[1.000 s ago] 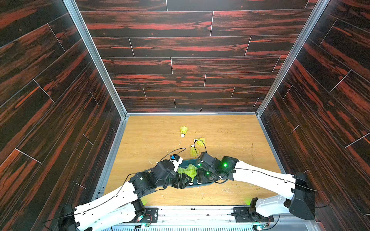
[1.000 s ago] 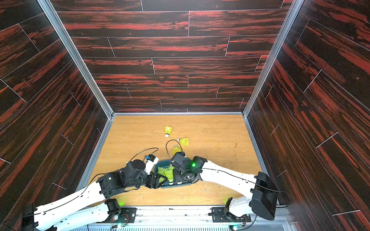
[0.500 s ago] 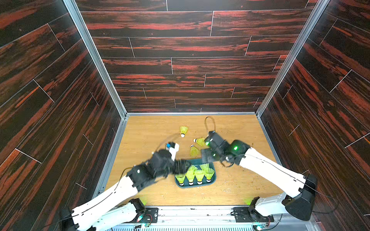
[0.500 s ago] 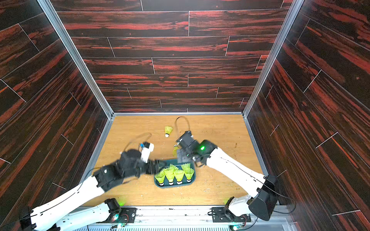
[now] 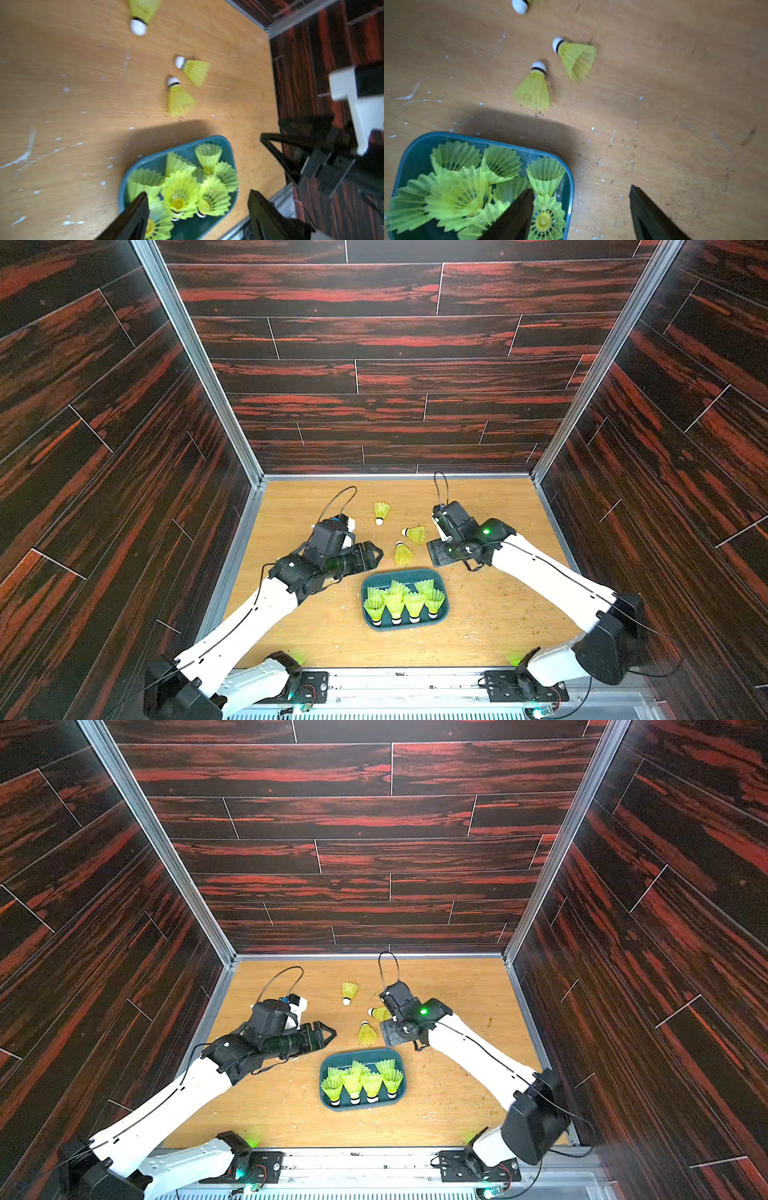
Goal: Put the shuttlecocks into the storage box
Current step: Pick up the shuttlecock at the center of the board.
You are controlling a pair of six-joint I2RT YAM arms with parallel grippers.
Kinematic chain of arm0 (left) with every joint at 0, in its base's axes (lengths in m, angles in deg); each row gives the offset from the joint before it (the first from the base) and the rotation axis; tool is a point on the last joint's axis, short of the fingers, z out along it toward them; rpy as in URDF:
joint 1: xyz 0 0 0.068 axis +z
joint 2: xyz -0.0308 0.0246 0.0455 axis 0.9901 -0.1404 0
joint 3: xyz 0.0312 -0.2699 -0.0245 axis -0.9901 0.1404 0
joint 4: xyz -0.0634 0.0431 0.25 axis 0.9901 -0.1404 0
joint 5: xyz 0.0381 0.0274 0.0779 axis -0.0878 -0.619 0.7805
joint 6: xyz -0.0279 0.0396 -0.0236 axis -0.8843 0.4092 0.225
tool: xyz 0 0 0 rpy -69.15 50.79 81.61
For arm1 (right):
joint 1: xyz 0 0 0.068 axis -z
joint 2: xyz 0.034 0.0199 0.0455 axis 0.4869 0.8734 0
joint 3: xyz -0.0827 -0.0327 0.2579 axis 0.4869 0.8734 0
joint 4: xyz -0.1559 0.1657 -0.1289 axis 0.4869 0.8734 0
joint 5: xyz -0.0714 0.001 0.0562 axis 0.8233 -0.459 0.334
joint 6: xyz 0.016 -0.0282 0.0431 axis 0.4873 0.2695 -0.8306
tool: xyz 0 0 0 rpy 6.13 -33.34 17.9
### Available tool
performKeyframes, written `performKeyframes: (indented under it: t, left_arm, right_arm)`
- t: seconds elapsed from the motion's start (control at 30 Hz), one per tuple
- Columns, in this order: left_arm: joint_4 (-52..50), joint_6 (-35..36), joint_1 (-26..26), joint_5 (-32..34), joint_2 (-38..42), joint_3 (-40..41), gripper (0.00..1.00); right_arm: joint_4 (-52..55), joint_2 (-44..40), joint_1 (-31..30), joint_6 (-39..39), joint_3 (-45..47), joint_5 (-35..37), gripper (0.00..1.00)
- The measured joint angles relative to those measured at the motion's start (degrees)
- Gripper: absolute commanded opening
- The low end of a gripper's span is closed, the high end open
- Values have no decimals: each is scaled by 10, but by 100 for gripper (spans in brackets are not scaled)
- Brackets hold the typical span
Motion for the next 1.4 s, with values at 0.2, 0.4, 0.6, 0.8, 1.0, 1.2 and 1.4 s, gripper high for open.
performKeyframes:
  t: [0.2, 0.4, 0.6, 0.8, 1.0, 1.2, 1.4]
  left_arm:
    - [-22, 25, 36, 16, -68, -38, 74]
    - [-34, 97, 46, 61, -236, -162, 70]
    - [-52, 154, 57, 94, -402, -290, 63]
    - [-60, 186, 66, 110, -529, -389, 57]
    - [-57, 200, 67, 115, -607, -452, 53]
    - [-41, 211, 68, 116, -664, -506, 53]
    - [-43, 226, 68, 121, -692, -546, 53]
  right_arm:
    - [-16, 18, 0, -40, -9, -29, 98]
    - [-23, 77, 10, -76, -86, -82, 98]
    - [-26, 158, 63, -106, -200, -152, 98]
    - [-26, 236, 102, -108, -276, -198, 98]
    - [-37, 268, 131, -109, -283, -249, 97]
    - [-55, 300, 148, -113, -293, -293, 96]
    - [-67, 335, 165, -126, -312, -327, 96]
